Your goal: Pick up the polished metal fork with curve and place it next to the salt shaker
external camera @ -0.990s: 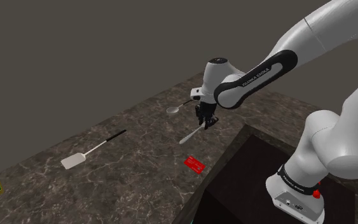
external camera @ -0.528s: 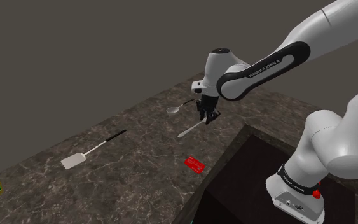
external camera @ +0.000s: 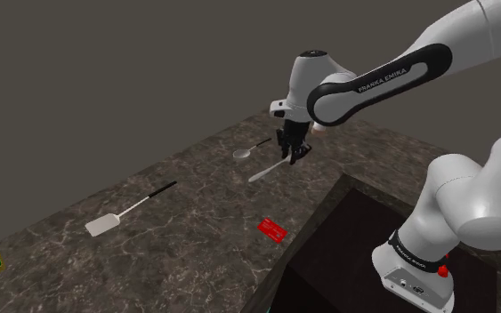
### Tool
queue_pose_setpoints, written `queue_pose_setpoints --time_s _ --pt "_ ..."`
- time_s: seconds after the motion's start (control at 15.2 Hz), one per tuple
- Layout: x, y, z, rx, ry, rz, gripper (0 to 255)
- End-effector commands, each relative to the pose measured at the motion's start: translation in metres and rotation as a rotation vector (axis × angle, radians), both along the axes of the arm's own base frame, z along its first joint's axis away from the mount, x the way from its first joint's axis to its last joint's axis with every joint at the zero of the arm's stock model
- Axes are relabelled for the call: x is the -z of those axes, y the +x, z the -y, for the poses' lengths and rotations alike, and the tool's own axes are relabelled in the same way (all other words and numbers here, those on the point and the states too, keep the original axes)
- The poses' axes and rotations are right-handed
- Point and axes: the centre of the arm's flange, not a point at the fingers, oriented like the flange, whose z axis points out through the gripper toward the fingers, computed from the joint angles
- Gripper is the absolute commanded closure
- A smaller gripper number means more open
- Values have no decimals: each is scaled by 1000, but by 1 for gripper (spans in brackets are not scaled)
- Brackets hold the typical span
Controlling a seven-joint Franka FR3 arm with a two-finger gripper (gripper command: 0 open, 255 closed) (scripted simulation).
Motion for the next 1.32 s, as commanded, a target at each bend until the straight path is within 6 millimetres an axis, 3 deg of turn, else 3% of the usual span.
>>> queue_pose_setpoints --time_s 0.0,1.25 --pt "-12 -1 0 0 0 -1 255" --pt "-112 -1 0 0 0 -1 255"
